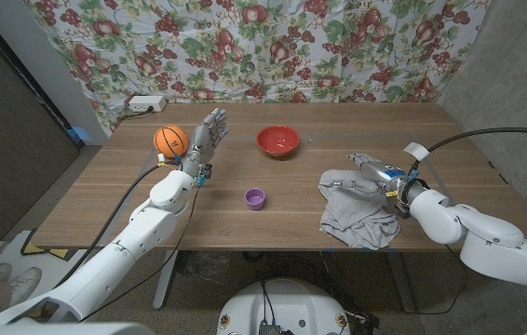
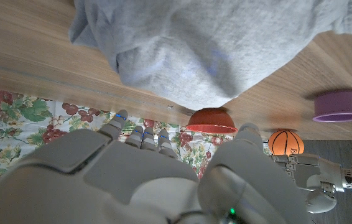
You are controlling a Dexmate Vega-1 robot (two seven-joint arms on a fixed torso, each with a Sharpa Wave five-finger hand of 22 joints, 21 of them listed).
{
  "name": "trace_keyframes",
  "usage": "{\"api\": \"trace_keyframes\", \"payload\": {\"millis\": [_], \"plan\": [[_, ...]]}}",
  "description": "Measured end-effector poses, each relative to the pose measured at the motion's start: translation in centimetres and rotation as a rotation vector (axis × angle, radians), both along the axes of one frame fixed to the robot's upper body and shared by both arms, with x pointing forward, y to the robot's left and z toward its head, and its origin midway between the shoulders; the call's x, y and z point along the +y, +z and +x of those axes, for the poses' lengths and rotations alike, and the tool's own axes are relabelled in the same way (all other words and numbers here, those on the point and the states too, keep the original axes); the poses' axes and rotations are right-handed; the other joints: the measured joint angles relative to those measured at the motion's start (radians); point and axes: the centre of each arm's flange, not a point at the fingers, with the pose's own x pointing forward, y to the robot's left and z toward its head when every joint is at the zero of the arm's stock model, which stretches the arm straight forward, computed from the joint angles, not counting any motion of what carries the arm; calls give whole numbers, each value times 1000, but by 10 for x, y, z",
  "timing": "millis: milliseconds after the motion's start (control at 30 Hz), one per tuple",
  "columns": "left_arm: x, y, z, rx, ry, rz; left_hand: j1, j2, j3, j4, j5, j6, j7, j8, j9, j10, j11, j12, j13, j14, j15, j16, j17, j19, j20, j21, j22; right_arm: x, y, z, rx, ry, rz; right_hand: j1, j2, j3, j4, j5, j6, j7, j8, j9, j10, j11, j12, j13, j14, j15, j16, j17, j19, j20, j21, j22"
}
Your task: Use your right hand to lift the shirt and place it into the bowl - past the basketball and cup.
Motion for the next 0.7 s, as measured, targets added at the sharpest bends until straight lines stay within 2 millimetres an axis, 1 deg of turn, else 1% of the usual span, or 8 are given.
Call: {"api": "trace_keyframes", "payload": {"millis": [133, 200, 267, 300, 333, 367, 467, 700], "plan": [[1, 0, -1, 0, 2, -2, 0, 0, 0, 0, 0, 0, 0, 0, 0, 0, 0, 0, 0, 0, 0, 0, 0, 0, 0, 0, 0, 1, -2, 2, 0, -4, -3, 4, 4, 0, 0, 0, 0, 0, 0, 0, 0, 0, 0, 0, 0, 0, 0, 0, 0, 0, 0, 0], [1, 0, -1, -1, 2, -2, 0, 0, 0, 0, 0, 0, 0, 0, 0, 0, 0, 0, 0, 0, 0, 0, 0, 0, 0, 0, 0, 1, -2, 2, 0, -5, -6, 4, 4, 4, -4, 0, 0, 0, 0, 0, 0, 0, 0, 0, 0, 0, 0, 0, 0, 0, 0, 0], [1, 0, -1, -1, 3, -3, 0, 0, 0, 0, 0, 0, 0, 0, 0, 0, 0, 0, 0, 0, 0, 0, 0, 0, 0, 0, 0, 2, -3, 2, 2, -6, -9, 7, 1, 4, -4, 0, 0, 0, 0, 0, 0, 0, 0, 0, 0, 0, 0, 0, 0, 0, 0, 0], [1, 0, -1, -1, 3, -3, 0, 0, 0, 0, 0, 0, 0, 0, 0, 0, 0, 0, 0, 0, 0, 0, 0, 0, 0, 0, 0, 2, -4, 3, 4, -5, -9, 9, -1, 4, -4, 0, 0, 0, 0, 0, -4, -4, 0, 0, 0, 0, 0, 0, 0, 0, 0, 0], [1, 0, -1, -1, 3, -4, 0, 0, 0, 0, 0, 0, 0, 0, 0, 0, 0, 0, 0, 0, 0, 0, 0, 0, 0, 0, 0, 3, -4, 3, 3, -6, -12, 16, 5, 4, -4, 4, 0, 0, 0, 0, -5, -5, 0, 0, 0, 0, 0, 0, 0, 0, 0, 0], [1, 0, -1, -1, 3, -4, 0, 0, 0, 0, 0, 0, 0, 0, 0, 0, 0, 0, 0, 0, 0, 0, 0, 0, 0, 0, 0, 3, -5, 3, 2, -7, -15, 16, 5, 7, -7, 7, 0, 0, 0, 0, -6, -6, 0, 0, 0, 0, 0, 0, 0, 0, 0, 0], [1, 0, -2, -3, 3, -4, 0, 0, 0, 0, 0, 0, 0, 0, 0, 0, 0, 0, 0, 0, 0, 0, 0, 0, 0, 0, 0, 4, -6, 4, 3, -8, -21, 16, 5, 8, -8, 7, -4, 4, 0, 0, -6, -6, 0, 0, 0, 0, 0, 0, 0, 0, 0, 0], [1, -1, -3, -4, 4, -3, 0, 0, 0, 0, 0, 2, 2, 0, 0, 0, 0, 0, 0, 0, 0, 0, 0, 0, 0, 0, 0, 6, -9, 4, 5, -7, -33, 30, 20, 15, -14, 11, -4, 4, 0, 0, -6, -6, 0, 0, 0, 0, 0, 0, 0, 0, 0, 0]]}}
